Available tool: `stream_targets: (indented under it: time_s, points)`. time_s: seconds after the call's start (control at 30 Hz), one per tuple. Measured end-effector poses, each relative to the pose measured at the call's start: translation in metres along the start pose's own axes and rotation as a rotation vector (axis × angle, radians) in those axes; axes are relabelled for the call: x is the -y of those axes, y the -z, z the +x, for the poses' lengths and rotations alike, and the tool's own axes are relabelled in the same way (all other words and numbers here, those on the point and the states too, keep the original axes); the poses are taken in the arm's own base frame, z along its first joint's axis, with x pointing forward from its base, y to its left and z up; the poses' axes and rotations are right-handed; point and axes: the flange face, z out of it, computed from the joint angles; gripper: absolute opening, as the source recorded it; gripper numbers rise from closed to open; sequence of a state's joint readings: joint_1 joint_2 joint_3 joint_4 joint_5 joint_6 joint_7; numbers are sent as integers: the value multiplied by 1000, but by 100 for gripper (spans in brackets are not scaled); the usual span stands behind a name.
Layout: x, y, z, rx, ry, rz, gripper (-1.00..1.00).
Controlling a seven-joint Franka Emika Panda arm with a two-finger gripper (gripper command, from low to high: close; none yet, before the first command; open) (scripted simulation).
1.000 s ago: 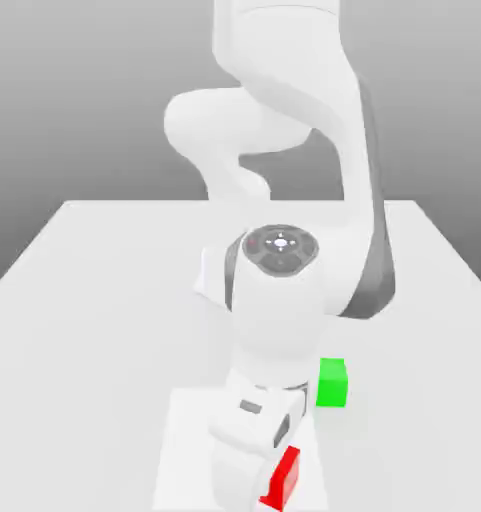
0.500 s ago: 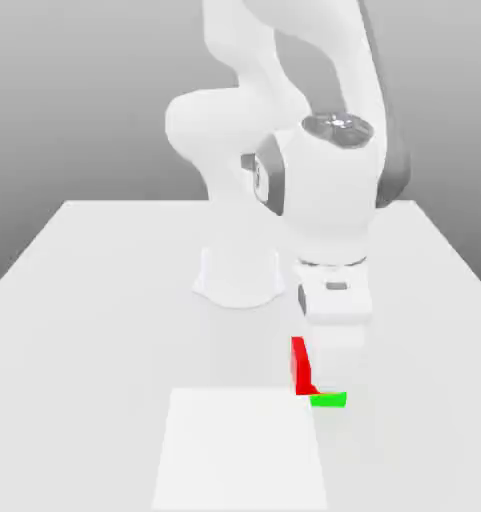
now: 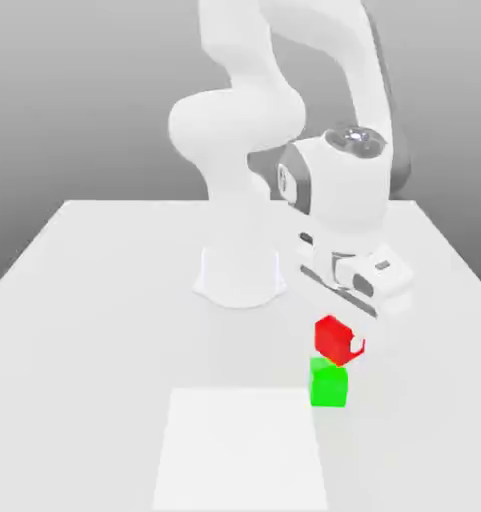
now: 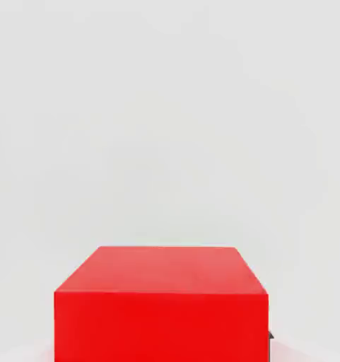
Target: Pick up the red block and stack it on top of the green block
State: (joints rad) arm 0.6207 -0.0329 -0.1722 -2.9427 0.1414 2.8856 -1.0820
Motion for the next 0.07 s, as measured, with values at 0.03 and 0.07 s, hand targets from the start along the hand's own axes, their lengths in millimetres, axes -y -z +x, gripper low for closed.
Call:
stream_targets:
  time_s: [0.03, 0.07]
  points:
    - [-1, -4, -2, 7, -2, -13, -100]
    - [-2, -7, -3, 15, 0, -27, 100]
